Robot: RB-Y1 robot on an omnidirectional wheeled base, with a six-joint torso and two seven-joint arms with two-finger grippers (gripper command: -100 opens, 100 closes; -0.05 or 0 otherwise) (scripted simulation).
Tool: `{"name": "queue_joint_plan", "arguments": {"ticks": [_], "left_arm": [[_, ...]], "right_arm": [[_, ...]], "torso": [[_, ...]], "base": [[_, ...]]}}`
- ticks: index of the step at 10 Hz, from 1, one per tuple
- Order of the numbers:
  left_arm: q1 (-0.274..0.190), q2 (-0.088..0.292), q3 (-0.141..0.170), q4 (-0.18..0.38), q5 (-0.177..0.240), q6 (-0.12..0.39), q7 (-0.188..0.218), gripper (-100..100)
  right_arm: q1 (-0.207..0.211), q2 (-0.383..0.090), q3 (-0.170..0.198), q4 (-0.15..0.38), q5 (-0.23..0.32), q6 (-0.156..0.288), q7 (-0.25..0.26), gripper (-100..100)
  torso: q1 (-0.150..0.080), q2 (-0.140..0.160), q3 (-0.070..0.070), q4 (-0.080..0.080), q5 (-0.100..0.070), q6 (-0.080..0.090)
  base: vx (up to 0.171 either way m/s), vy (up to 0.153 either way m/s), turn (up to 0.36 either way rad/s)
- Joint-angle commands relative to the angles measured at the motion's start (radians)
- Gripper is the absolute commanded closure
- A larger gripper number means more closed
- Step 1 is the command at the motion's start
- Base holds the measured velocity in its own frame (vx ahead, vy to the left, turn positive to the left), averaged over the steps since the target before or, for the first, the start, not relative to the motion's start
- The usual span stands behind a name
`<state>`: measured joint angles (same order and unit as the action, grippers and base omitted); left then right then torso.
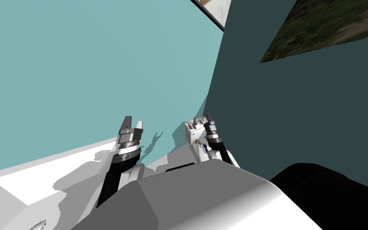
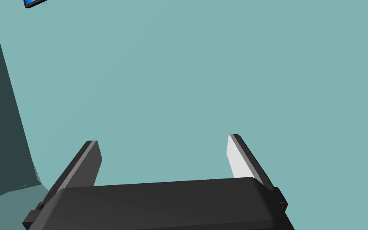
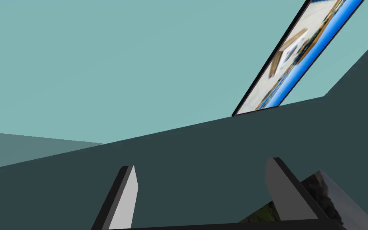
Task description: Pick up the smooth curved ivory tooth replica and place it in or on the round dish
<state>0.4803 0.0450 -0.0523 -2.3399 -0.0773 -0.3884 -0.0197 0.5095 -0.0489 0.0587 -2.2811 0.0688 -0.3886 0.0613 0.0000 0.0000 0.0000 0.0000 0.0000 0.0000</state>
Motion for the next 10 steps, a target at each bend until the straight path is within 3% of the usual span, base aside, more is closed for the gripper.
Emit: {"name": "queue_joint_plan", "arguments": {"ticks": [1, 4, 5, 10], "left_arm": [[0.000, 0.000, 0.000, 0.000, 0.000, 0.000, 0.000, 0], [0.000, 0.000, 0.000, 0.000, 0.000, 0.000, 0.000, 0], [0.000, 0.000, 0.000, 0.000, 0.000, 0.000, 0.000, 0], [0.000, 0.000, 0.000, 0.000, 0.000, 0.000, 0.000, 0]], "right_arm": [[0.010, -0.046, 0.005, 0.013, -0.007, 0.000, 0.002, -100], [0.033, -0.132, 0.015, 0.042, -0.024, 0.000, 0.008, -100], [0.033, -0.139, 0.015, 0.042, -0.024, 0.000, 0.008, -100], [0.079, -0.291, 0.029, 0.100, -0.061, 0.000, 0.025, -100]], "torso": [[0.000, 0.000, 0.000, 0.000, 0.000, 0.000], [0.001, 0.000, 0.000, 0.000, 0.000, 0.000], [0.001, 0.000, 0.000, 0.000, 0.000, 0.000], [0.001, 0.001, 0.000, 0.000, 0.000, 0.000]], "base": [[0.002, 0.009, 0.031], [0.000, 0.022, 0.027], [-0.002, 0.016, 0.006], [-0.008, 0.019, 0.018]]}}
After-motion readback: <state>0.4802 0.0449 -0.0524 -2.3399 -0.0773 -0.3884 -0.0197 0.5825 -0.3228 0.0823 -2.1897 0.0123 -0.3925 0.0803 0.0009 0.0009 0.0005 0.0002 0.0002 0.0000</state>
